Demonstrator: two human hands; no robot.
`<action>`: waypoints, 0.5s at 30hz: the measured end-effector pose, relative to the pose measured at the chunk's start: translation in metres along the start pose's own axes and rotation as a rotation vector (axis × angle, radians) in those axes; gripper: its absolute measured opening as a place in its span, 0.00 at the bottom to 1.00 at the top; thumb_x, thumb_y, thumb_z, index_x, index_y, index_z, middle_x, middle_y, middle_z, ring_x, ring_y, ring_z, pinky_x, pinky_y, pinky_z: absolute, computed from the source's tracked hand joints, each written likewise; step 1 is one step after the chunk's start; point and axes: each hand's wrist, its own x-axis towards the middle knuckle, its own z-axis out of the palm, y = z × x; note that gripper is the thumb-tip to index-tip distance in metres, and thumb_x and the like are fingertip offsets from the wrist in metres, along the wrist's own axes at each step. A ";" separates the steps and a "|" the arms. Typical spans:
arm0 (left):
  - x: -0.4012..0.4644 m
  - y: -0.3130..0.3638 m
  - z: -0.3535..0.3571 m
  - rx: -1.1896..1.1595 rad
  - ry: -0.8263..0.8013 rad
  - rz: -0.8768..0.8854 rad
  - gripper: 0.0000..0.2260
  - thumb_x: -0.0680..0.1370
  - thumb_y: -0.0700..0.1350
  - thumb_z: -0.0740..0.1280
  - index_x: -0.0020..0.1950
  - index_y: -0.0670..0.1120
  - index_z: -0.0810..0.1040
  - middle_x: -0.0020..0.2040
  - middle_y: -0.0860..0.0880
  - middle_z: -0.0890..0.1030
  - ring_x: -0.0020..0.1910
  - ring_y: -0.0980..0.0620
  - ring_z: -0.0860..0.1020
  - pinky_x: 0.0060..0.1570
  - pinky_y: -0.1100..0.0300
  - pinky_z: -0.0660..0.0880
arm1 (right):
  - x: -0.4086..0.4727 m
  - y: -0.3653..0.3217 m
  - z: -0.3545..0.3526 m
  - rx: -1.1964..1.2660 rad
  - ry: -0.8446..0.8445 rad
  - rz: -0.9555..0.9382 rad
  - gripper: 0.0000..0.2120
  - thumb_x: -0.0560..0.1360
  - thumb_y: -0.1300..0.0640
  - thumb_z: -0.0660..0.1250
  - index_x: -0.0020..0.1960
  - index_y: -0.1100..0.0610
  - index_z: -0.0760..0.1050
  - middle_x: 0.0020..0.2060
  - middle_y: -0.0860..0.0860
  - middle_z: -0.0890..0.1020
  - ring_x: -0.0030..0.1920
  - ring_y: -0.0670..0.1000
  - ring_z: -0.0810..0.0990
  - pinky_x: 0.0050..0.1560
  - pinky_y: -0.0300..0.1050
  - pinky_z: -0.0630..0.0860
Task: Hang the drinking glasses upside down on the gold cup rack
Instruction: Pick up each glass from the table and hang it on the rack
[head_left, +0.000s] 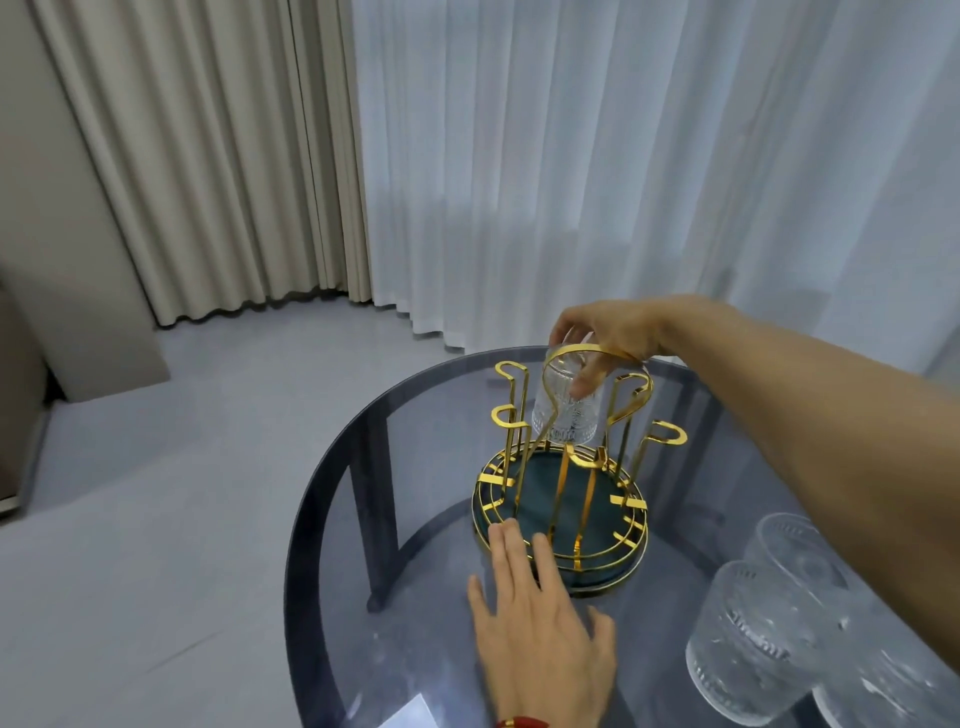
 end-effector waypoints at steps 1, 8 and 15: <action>0.000 0.000 0.000 0.001 -0.001 -0.002 0.38 0.77 0.64 0.55 0.81 0.50 0.44 0.81 0.45 0.34 0.78 0.45 0.32 0.76 0.38 0.44 | 0.000 0.000 0.000 0.006 -0.006 0.001 0.34 0.64 0.56 0.85 0.65 0.47 0.72 0.55 0.44 0.77 0.52 0.49 0.78 0.40 0.37 0.79; -0.005 0.003 -0.001 -0.077 0.056 -0.009 0.34 0.79 0.62 0.50 0.82 0.50 0.45 0.83 0.46 0.40 0.80 0.47 0.36 0.77 0.39 0.47 | -0.052 0.008 -0.009 0.203 0.251 0.008 0.19 0.80 0.51 0.71 0.70 0.50 0.76 0.62 0.52 0.81 0.61 0.55 0.80 0.61 0.52 0.81; -0.023 0.016 -0.019 -0.087 0.103 -0.015 0.37 0.78 0.54 0.60 0.80 0.43 0.46 0.81 0.41 0.49 0.80 0.42 0.47 0.77 0.42 0.55 | -0.208 0.020 0.052 0.064 0.696 0.112 0.08 0.75 0.55 0.69 0.52 0.48 0.84 0.44 0.44 0.86 0.47 0.43 0.83 0.48 0.39 0.77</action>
